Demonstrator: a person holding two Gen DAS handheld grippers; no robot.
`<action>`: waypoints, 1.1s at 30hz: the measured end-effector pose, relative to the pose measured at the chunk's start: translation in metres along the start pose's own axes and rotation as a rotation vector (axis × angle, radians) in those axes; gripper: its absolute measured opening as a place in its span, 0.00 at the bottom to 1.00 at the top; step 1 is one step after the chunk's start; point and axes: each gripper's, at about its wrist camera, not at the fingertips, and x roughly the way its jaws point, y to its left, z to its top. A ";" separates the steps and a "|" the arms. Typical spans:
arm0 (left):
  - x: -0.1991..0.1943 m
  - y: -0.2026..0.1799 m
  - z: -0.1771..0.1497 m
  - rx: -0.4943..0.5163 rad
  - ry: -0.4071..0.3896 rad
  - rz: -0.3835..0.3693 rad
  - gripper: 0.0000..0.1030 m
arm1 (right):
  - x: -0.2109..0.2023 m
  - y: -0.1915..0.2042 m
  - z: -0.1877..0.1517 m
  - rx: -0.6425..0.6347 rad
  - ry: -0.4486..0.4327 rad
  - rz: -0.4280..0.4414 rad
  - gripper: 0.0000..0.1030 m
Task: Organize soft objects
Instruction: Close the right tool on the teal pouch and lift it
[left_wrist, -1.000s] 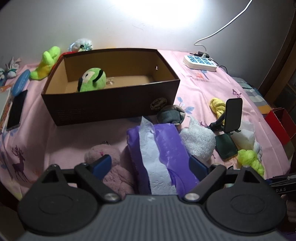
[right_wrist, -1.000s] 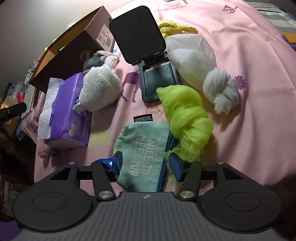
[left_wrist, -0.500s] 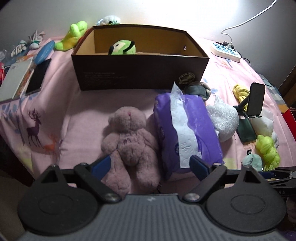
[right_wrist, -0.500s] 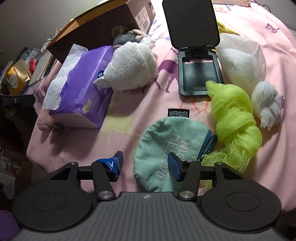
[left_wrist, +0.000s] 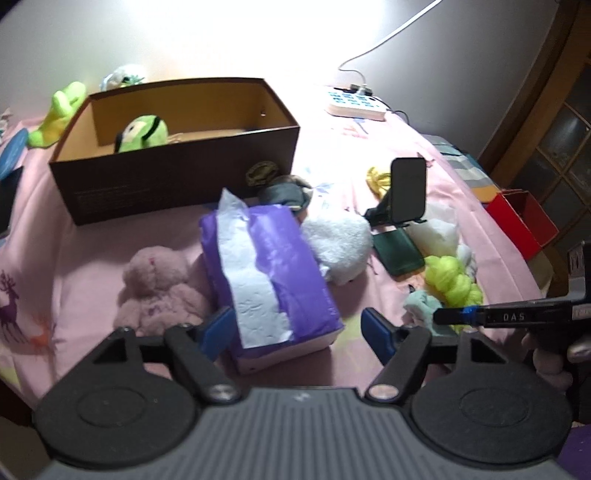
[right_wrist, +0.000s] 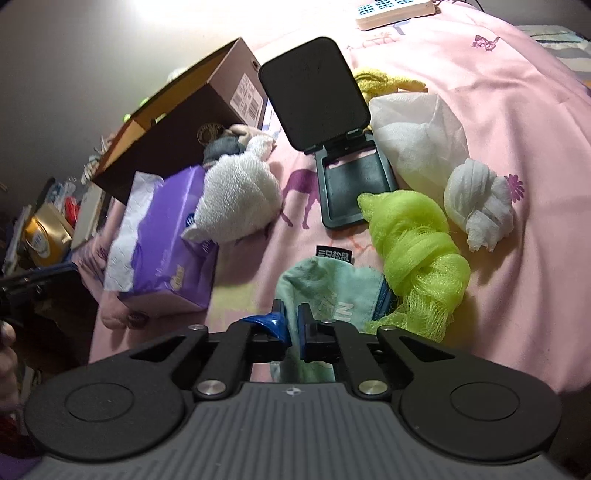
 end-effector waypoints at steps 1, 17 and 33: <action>0.003 -0.005 0.001 0.009 0.006 -0.019 0.71 | -0.004 -0.001 0.002 0.022 -0.014 0.021 0.00; -0.001 0.031 -0.002 -0.029 -0.012 0.037 0.88 | -0.007 0.016 0.006 0.012 -0.040 -0.013 0.06; 0.006 0.111 -0.023 -0.236 0.026 0.151 0.90 | 0.055 0.048 -0.027 -0.422 -0.057 -0.305 0.08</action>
